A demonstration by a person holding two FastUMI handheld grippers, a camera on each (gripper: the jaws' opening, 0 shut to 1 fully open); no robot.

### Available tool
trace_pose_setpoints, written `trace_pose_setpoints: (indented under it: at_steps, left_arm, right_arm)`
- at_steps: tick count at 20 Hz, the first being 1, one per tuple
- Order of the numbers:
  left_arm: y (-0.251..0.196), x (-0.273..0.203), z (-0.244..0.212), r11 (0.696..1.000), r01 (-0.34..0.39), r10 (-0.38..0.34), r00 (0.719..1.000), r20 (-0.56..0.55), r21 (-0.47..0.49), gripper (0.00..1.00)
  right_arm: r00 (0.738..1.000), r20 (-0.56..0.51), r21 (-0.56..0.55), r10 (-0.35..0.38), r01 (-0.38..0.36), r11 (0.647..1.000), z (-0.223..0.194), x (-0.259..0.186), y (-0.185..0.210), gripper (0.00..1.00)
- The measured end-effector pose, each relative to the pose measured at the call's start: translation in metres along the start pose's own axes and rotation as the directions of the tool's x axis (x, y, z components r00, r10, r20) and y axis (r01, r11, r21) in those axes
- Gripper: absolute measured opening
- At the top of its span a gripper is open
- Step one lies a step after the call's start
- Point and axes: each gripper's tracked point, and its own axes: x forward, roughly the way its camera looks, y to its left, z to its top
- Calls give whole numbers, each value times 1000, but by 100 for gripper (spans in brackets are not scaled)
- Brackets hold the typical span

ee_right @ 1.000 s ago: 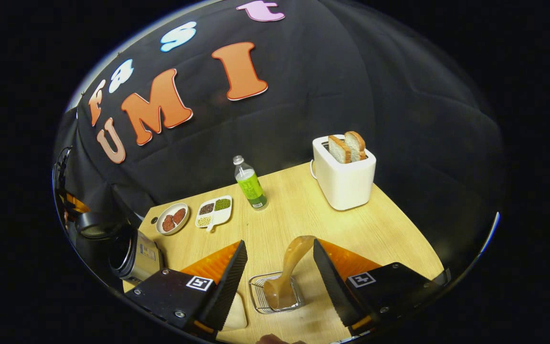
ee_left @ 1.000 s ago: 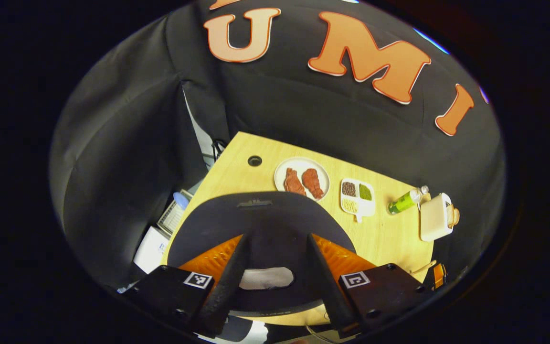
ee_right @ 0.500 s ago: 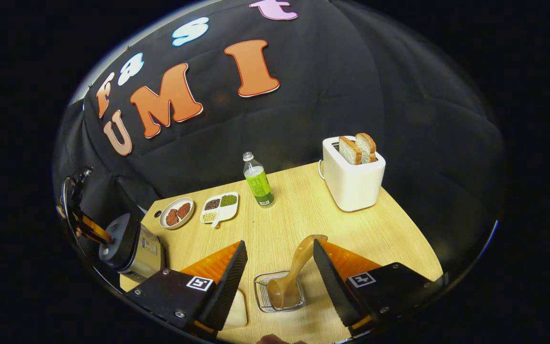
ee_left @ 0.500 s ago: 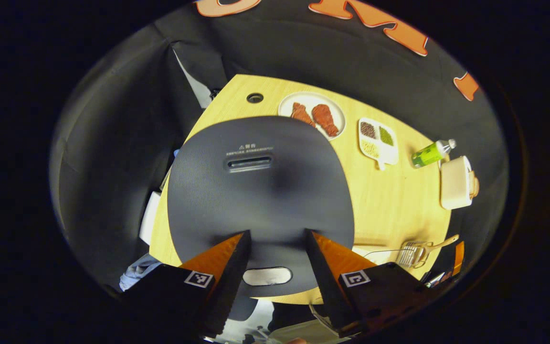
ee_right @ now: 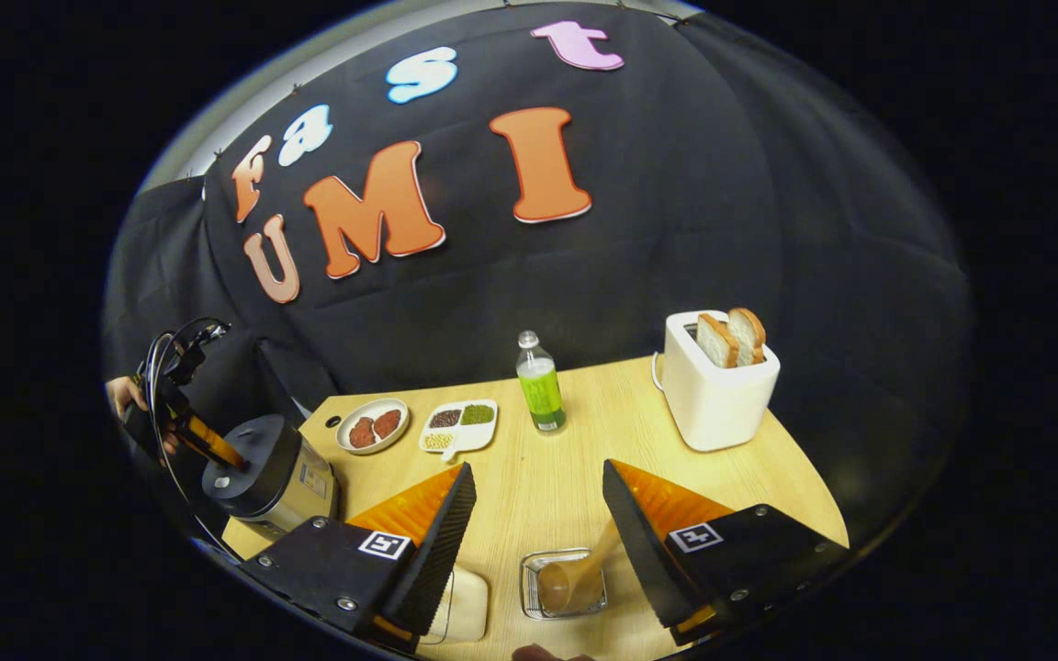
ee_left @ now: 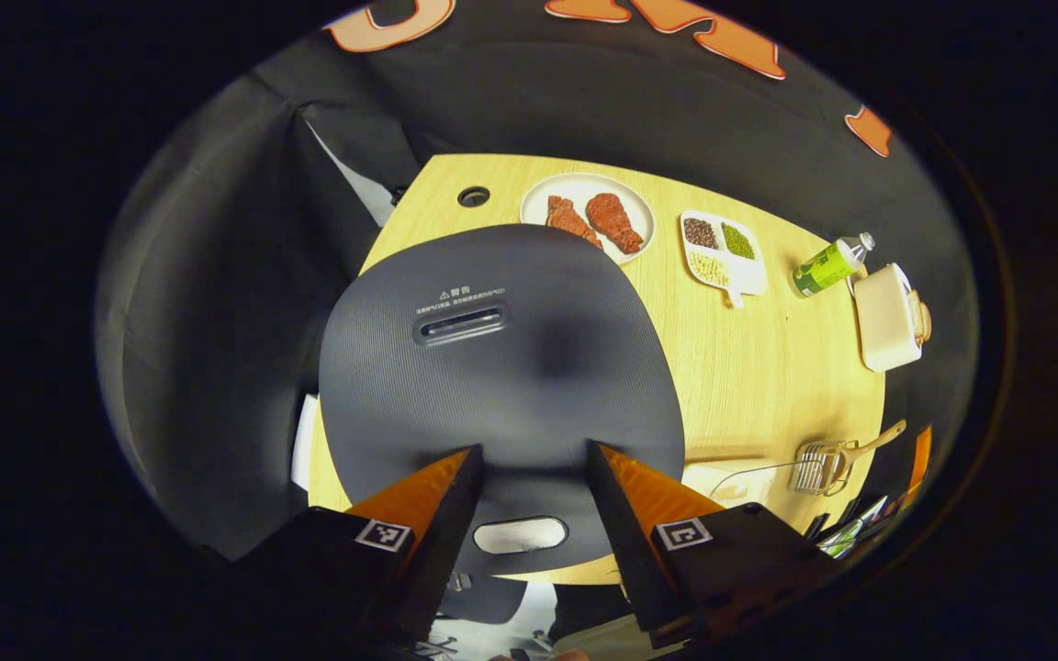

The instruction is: Close the left gripper, press the button to open the rice cooker; take a wooden spoon from the chopstick holder with the right hand, scoop a spoonful of rice and pour it into the rice cooker, then put the wooden spoon back into the chopstick holder.

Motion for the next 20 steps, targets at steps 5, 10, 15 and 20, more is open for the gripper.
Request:
trace_pose_setpoints:
  at_steps: [5,10,15,20]
  left_arm:
    - [1,-10,5,998,-60,50,962,267,30,80]
    - [-32,-59,21,997,-74,63,787,614,-8,80]
    - [-89,-151,36,998,-59,31,573,819,3,80]
    - [-114,-224,44,999,-19,-25,403,915,36,86]
  right_arm:
    - [994,100,-49,45,-40,998,33,-3,23,87]
    - [984,163,-109,78,-61,992,54,-9,44,87]
    - [962,252,-159,105,-66,985,87,-20,68,87]
    - [934,327,-185,144,-86,979,116,-39,91,87]
